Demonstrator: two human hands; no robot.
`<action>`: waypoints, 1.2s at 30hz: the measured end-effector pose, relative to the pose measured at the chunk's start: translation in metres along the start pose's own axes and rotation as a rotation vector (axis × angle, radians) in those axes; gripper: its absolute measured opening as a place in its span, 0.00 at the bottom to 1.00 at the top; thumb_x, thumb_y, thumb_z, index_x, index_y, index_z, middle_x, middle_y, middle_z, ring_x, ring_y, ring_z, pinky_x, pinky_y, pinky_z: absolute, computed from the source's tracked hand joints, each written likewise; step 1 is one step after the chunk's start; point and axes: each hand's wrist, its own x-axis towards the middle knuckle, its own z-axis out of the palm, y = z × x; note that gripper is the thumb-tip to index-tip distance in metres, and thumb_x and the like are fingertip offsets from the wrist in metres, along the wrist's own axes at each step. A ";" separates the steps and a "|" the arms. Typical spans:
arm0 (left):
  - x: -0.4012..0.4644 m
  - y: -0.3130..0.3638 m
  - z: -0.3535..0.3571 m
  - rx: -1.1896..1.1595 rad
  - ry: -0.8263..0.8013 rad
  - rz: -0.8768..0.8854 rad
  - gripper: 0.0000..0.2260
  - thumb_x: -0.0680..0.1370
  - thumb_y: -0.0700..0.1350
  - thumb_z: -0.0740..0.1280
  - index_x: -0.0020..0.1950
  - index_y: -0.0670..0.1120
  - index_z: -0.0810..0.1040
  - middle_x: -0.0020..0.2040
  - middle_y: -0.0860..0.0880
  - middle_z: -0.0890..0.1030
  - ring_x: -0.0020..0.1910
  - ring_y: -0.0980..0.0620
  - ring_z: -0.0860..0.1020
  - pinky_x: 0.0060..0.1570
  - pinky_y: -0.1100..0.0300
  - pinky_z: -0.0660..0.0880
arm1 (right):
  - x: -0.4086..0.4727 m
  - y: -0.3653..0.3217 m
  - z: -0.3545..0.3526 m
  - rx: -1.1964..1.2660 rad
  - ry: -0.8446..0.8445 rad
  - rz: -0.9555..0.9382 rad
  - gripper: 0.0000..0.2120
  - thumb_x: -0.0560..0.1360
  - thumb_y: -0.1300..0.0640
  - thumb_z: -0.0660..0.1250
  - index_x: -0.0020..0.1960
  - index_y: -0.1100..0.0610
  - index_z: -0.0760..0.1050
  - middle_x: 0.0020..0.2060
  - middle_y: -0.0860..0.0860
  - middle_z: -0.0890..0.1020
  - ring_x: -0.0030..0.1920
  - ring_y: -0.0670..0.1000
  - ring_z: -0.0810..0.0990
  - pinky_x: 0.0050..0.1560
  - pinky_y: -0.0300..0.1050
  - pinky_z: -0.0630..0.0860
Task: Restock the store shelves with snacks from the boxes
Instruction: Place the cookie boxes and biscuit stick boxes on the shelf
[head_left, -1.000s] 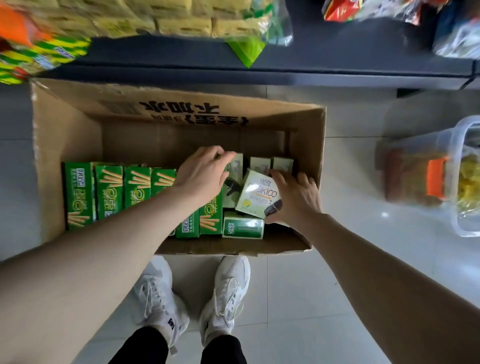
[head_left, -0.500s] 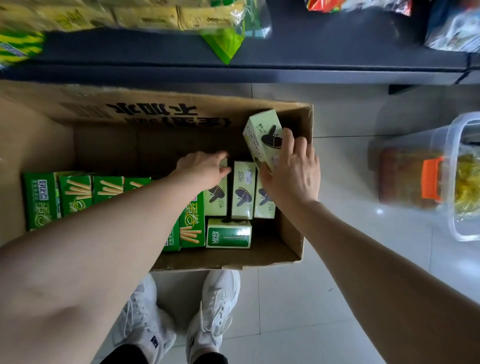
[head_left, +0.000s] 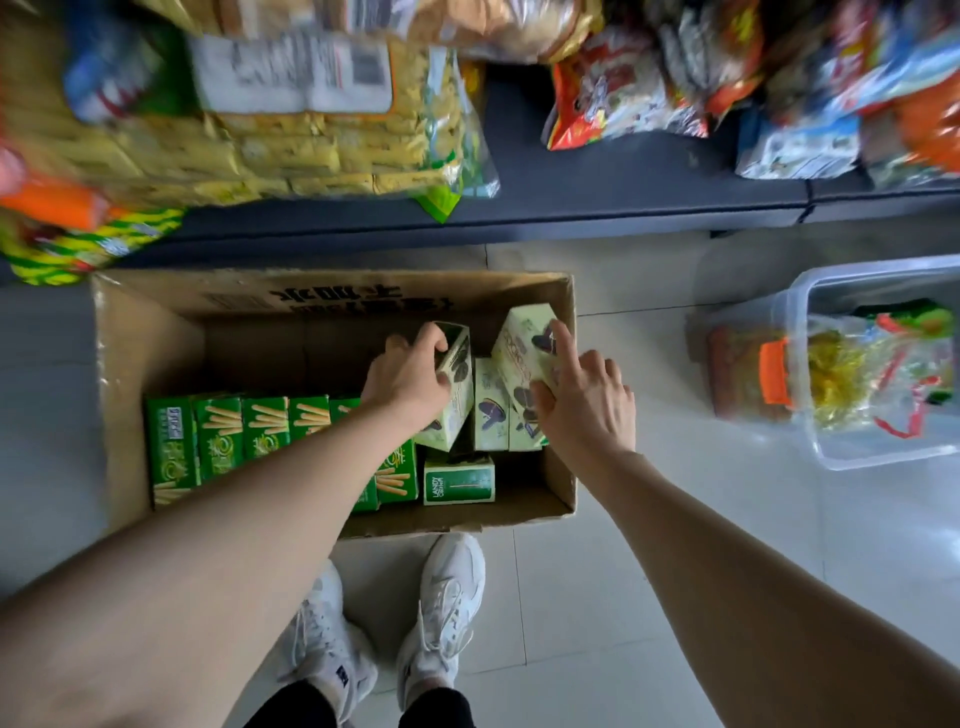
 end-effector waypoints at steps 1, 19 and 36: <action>-0.014 0.004 -0.015 -0.002 0.021 0.013 0.15 0.79 0.45 0.67 0.63 0.53 0.68 0.58 0.43 0.73 0.41 0.45 0.80 0.36 0.54 0.78 | -0.011 -0.001 -0.016 0.005 -0.009 0.014 0.32 0.79 0.48 0.65 0.76 0.43 0.52 0.60 0.56 0.75 0.56 0.57 0.74 0.54 0.56 0.77; -0.319 0.115 -0.355 -0.240 0.202 0.154 0.12 0.80 0.46 0.65 0.59 0.61 0.72 0.43 0.53 0.81 0.30 0.58 0.78 0.21 0.61 0.69 | -0.169 -0.040 -0.408 0.053 0.048 -0.302 0.28 0.83 0.46 0.57 0.80 0.44 0.51 0.61 0.56 0.71 0.61 0.58 0.69 0.55 0.54 0.71; -0.545 0.176 -0.596 -0.242 0.927 0.177 0.10 0.78 0.56 0.67 0.58 0.61 0.72 0.56 0.51 0.81 0.53 0.48 0.78 0.54 0.50 0.76 | -0.241 -0.175 -0.731 -0.141 0.684 -1.164 0.21 0.80 0.47 0.57 0.69 0.55 0.72 0.52 0.56 0.78 0.52 0.62 0.77 0.52 0.58 0.74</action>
